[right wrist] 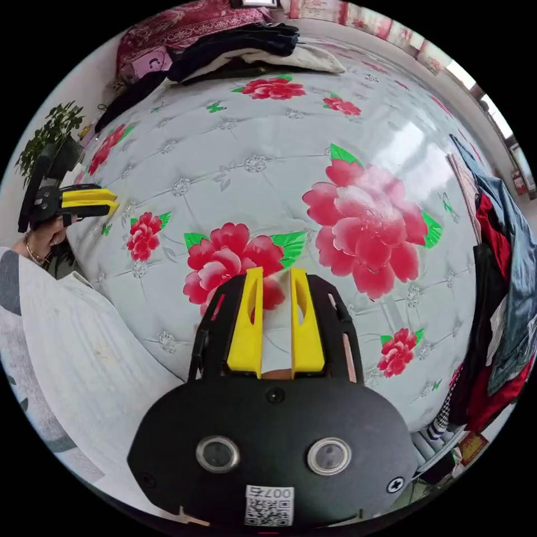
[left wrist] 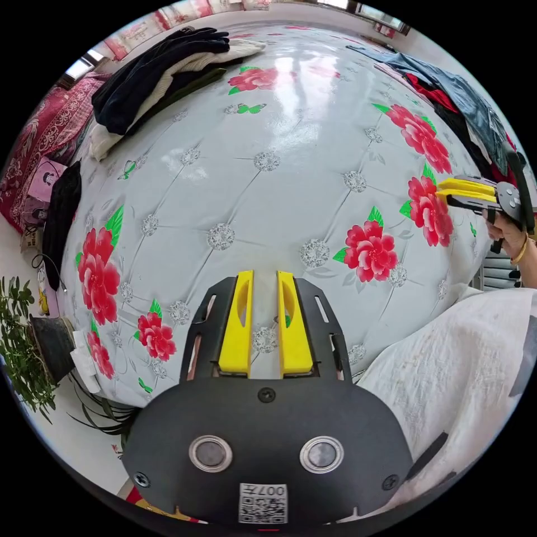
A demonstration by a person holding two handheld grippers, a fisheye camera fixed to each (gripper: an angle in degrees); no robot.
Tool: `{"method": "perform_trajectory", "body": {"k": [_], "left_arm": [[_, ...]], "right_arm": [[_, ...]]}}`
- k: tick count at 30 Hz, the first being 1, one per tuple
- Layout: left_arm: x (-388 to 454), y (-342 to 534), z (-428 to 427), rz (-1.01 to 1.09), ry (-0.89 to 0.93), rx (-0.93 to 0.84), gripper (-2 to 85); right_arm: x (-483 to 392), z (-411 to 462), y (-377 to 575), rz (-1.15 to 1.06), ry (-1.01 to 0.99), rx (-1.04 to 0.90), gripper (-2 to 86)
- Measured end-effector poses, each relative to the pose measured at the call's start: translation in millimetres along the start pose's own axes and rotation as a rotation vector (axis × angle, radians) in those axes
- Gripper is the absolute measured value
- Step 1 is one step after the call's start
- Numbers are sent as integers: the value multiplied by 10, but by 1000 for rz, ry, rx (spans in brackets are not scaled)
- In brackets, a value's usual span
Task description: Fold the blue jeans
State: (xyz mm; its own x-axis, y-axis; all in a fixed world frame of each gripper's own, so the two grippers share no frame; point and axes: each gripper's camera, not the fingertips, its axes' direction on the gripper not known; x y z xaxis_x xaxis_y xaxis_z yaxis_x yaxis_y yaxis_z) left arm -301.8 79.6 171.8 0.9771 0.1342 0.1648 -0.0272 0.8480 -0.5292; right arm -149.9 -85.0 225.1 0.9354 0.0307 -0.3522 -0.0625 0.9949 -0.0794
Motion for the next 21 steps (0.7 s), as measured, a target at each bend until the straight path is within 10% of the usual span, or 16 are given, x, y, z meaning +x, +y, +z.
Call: {"method": "perform_trajectory", "body": {"k": [9, 21], "left_arm": [[60, -99, -31, -78, -12, -78, 49], [84, 254, -267, -327, 250, 66, -2]], "right_arm": [[2734, -1675, 946, 644, 629, 368, 83], [3996, -1609, 1355, 626, 344, 143, 9]]}}
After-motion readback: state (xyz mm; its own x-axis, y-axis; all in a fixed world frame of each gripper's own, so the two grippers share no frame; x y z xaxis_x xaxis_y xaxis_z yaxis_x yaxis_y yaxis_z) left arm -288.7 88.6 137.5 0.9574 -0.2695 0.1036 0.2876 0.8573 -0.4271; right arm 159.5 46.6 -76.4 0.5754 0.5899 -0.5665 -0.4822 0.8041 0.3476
